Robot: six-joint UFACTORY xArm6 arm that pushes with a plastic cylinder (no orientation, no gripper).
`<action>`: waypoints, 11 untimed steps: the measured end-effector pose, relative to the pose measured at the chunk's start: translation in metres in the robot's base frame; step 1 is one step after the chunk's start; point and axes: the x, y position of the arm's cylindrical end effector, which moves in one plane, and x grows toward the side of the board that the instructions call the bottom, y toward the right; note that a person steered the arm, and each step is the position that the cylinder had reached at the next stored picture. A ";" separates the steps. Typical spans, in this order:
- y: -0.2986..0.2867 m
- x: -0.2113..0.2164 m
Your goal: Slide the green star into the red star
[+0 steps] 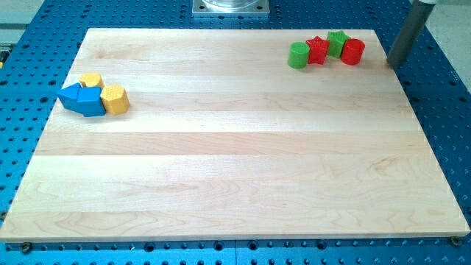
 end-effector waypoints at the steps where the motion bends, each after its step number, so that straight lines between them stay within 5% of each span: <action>1: -0.022 -0.008; 3: -0.086 -0.015; 4: -0.006 -0.039; 5: -0.012 -0.064; 7: -0.140 -0.037; 11: -0.115 -0.046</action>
